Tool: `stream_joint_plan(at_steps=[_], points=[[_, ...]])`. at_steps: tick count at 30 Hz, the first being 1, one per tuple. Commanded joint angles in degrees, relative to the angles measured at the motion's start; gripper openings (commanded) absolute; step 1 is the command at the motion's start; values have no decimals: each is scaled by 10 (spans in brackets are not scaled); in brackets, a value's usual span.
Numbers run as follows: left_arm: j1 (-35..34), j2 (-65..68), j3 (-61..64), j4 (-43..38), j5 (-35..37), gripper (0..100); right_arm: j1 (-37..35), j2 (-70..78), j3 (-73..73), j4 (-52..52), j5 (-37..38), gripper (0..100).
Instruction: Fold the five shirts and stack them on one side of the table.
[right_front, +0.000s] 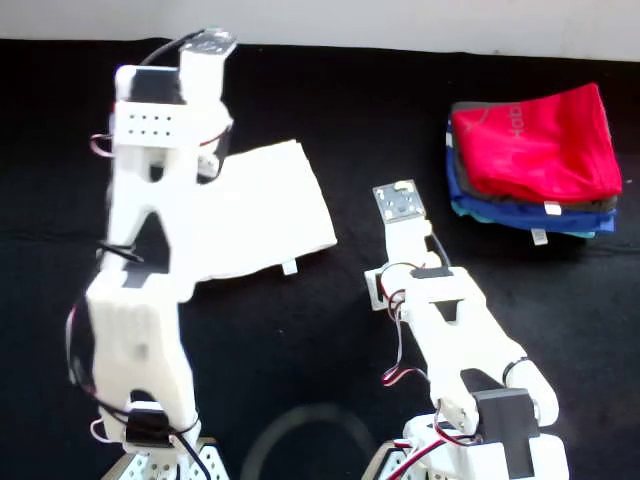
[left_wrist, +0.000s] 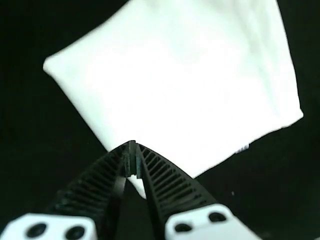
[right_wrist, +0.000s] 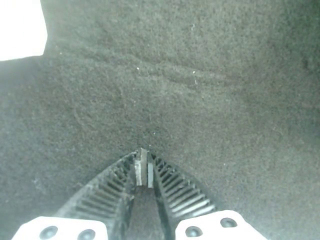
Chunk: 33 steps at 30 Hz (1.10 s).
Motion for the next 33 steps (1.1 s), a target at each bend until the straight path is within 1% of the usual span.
stream_joint_plan(at_steps=[1, 5, 9, 13, 15, 16, 20, 23, 28, 29, 31, 33], points=[[-7, -120, 209, -32, -3, 10, -7, 7, -15, -14, -4, 6], [-15, -173, 418, -135, -4, 10, -7, 7, -15, -14, -4, 6], [-15, -218, 603, -280, -4, 10, -7, 7, -15, -14, -4, 6], [-21, -235, 740, -440, -4, 10, -12, 8, -15, -14, -4, 6], [-23, -241, 789, -496, -2, 10, -16, 8, -15, -14, -4, 6], [-24, -243, 800, -509, -1, 10, -16, 8, -15, -14, -4, 6], [-36, -305, 801, -481, 1, 10, -16, 8, -15, -14, -4, 6], [-54, -405, 800, -435, 1, 10, -16, 8, -15, -14, -4, 6], [-133, -604, 822, -339, -3, 12, -16, 8, -15, -14, -4, 6], [-151, -633, 844, -333, -3, 13, -16, 8, -15, -14, -4, 6], [-183, -671, 905, -346, -4, 13, -16, 8, -15, -14, -4, 6], [-214, -682, 978, -389, -4, 13, -16, 8, -15, -14, -4, 6]])
